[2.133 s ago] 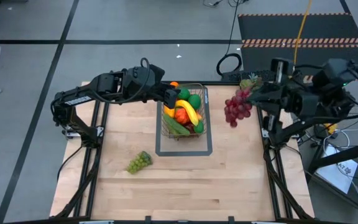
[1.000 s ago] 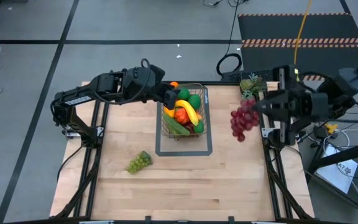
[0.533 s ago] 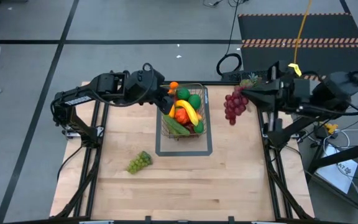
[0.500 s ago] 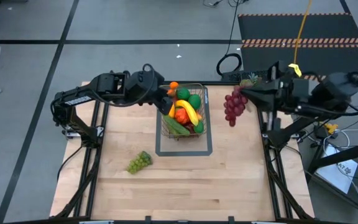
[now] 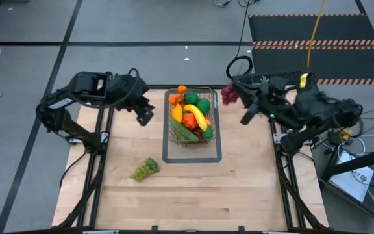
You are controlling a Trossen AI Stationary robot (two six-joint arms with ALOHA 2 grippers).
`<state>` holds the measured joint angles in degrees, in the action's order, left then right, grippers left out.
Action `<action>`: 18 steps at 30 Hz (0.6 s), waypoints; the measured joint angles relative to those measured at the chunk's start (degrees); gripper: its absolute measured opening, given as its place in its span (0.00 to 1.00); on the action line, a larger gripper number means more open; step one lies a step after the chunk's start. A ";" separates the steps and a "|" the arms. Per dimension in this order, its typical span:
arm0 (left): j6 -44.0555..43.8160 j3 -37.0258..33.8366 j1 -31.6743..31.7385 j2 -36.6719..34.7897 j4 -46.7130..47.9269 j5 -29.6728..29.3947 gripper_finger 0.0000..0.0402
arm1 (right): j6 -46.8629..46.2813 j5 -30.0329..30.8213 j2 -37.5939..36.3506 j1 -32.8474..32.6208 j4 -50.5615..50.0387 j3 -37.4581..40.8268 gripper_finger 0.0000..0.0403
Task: Build produce basket
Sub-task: Put the purple grapes into the gold wire basket
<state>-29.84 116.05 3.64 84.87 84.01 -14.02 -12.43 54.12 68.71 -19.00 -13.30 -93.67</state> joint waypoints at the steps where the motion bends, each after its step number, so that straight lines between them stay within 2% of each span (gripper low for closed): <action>1: 0.64 -0.06 0.00 -0.79 1.08 -0.36 0.42 | -2.82 0.00 0.00 0.62 1.32 1.56 0.00; 5: 3.02 -0.15 0.00 -2.79 3.26 -1.04 0.42 | -12.34 -0.17 0.16 2.41 8.00 7.88 0.00; 10: 4.76 -0.15 0.00 -4.77 6.33 -1.48 0.42 | -18.90 0.47 1.09 4.47 12.69 13.59 0.00; 15: 4.07 -0.20 0.00 -5.72 5.68 -1.52 0.42 | -19.94 0.96 2.15 7.64 12.10 17.11 0.00; 18: 3.78 -0.13 0.00 -5.77 5.02 -1.52 0.42 | -20.82 -1.83 2.43 10.41 11.34 18.45 0.00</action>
<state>-26.06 115.92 3.64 79.10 89.03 -15.54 -33.25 52.29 71.14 -8.60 -1.96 -75.22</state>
